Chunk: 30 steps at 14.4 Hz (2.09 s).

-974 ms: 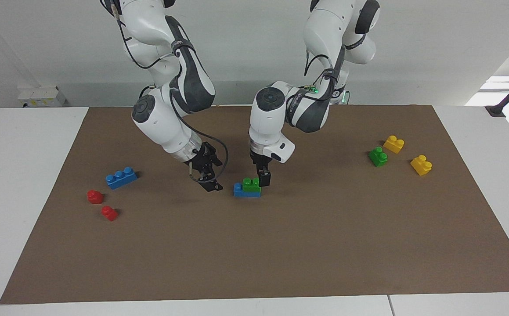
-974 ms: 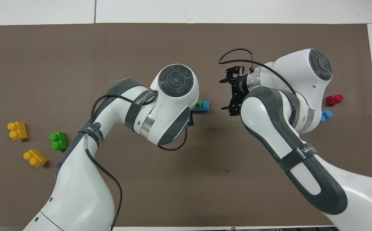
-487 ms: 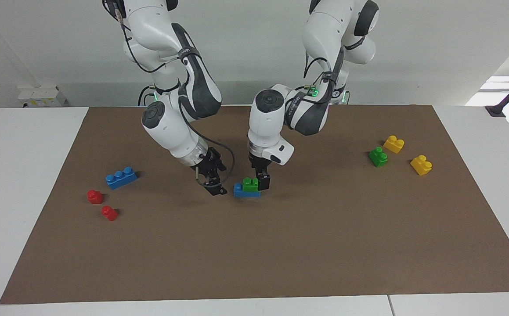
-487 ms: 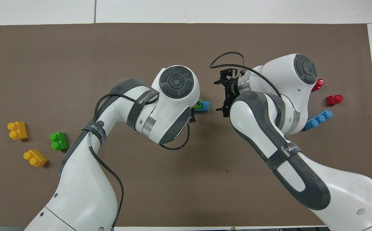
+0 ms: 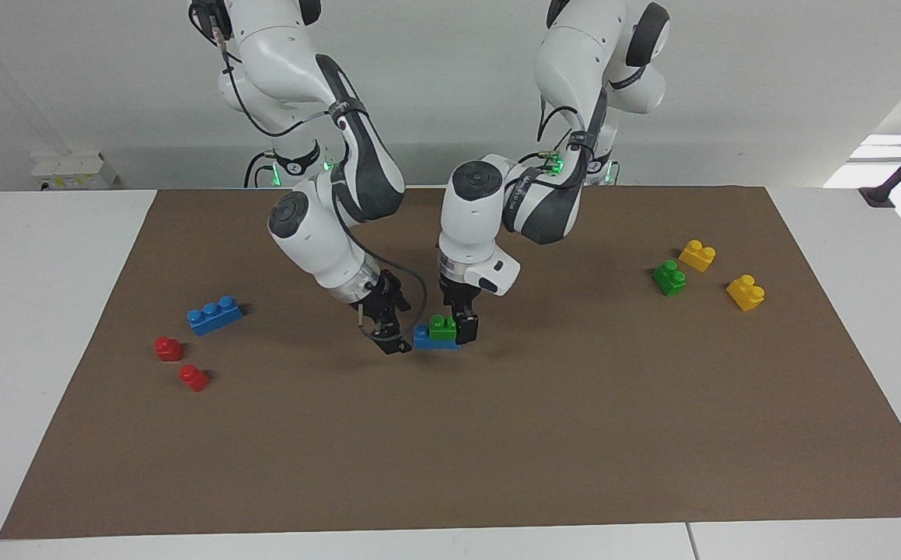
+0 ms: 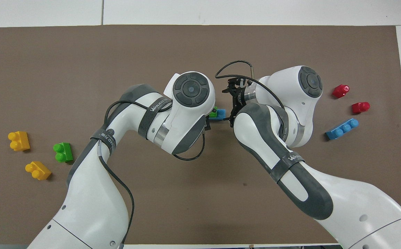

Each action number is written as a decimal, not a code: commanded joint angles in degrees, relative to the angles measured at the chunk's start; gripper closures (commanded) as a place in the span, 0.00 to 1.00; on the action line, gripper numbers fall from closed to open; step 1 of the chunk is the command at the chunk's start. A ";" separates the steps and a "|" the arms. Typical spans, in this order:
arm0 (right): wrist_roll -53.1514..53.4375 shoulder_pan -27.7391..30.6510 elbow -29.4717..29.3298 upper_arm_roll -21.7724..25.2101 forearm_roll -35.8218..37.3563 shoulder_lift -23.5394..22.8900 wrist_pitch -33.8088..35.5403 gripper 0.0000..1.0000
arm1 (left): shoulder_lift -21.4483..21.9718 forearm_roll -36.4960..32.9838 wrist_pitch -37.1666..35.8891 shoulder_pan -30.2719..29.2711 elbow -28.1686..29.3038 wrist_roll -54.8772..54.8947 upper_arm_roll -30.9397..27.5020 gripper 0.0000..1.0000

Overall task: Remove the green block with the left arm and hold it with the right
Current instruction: 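Close the left gripper on the green block while the right gripper grips blue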

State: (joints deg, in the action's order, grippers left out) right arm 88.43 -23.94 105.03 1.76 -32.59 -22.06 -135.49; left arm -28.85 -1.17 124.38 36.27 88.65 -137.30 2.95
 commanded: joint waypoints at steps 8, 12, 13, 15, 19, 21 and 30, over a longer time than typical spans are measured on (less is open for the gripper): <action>0.43 -2.26 2.28 0.00 -2.56 -1.58 -6.45 0.02 | -0.25 -1.46 2.97 0.82 2.58 -1.57 -0.57 0.00; 0.25 -2.34 3.16 0.00 -2.56 -1.84 -7.95 0.02 | -0.16 -1.46 3.24 0.82 2.93 -1.57 -0.57 0.00; 0.25 -2.34 3.25 0.00 -2.56 -1.84 -7.95 0.02 | -0.16 -1.55 3.24 0.82 3.02 -1.57 -0.57 0.00; 0.16 -2.34 3.51 0.00 -2.56 -1.84 -8.21 0.02 | -0.16 -1.55 3.50 0.82 3.28 -1.57 -0.57 0.00; 0.16 -3.31 3.69 0.00 -2.74 -2.02 -9.09 0.03 | -0.07 -1.55 3.77 0.82 3.37 -1.57 -0.57 0.00; 0.16 -3.40 4.04 0.00 -2.83 -1.93 -9.70 0.03 | -0.07 -1.55 3.77 0.82 3.37 -1.57 -0.57 0.00; -0.01 -3.49 5.18 0.00 -2.91 -2.11 -11.02 0.12 | -0.07 -1.47 3.85 0.82 3.46 -1.57 -0.57 0.00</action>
State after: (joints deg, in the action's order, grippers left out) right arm 88.45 -27.02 109.11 1.74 -33.60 -24.14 -144.42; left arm -29.36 -1.51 126.95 36.36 90.99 -137.46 2.97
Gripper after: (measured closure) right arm 0.088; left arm 0.000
